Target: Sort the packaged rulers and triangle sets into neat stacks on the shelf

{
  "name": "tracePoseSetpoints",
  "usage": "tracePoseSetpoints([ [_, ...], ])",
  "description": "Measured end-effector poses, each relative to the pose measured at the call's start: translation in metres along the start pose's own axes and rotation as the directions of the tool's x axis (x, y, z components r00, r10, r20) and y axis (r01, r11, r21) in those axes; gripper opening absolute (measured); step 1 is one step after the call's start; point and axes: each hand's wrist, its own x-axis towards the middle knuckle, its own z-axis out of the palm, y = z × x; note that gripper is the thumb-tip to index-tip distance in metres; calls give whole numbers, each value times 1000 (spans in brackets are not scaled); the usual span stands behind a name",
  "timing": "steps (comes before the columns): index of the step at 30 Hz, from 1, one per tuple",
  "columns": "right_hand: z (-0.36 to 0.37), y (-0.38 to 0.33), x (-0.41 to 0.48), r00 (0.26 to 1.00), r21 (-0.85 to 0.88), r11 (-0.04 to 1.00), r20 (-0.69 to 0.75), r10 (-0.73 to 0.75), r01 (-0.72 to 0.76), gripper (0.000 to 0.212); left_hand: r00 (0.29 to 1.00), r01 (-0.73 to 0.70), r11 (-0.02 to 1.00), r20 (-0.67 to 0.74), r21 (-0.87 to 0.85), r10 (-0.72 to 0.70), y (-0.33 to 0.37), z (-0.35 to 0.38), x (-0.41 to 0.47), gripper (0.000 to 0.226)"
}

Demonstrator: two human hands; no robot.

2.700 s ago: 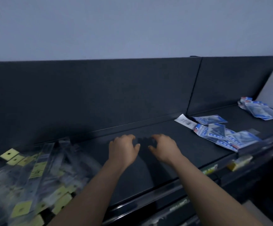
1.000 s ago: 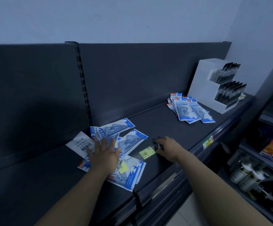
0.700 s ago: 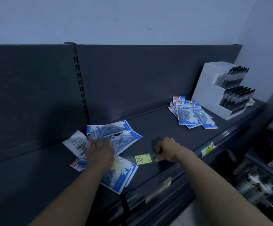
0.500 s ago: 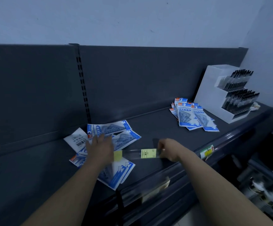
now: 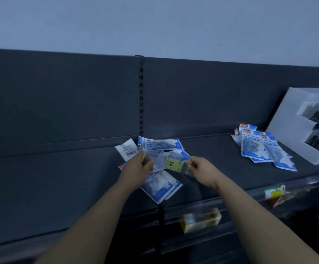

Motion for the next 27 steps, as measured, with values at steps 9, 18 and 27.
tracePoseSetpoints([
  [9, 90, -139, 35, 969, -75, 975, 151, -195, 208, 4, 897, 213, 963, -359, -162, -259, -74, -136, -51, 23],
  [18, 221, -326, 42, 866, -13, 912, 319, -385, 411, 18, 703, 354, 919, -598, -175, -385, -163, -315, -113, 17],
  [27, 331, -464, 28, 824, 93, 885, 331, -460, 456, 13, 624, 538, 841, -697, 56, -353, -247, -462, -159, 18],
])
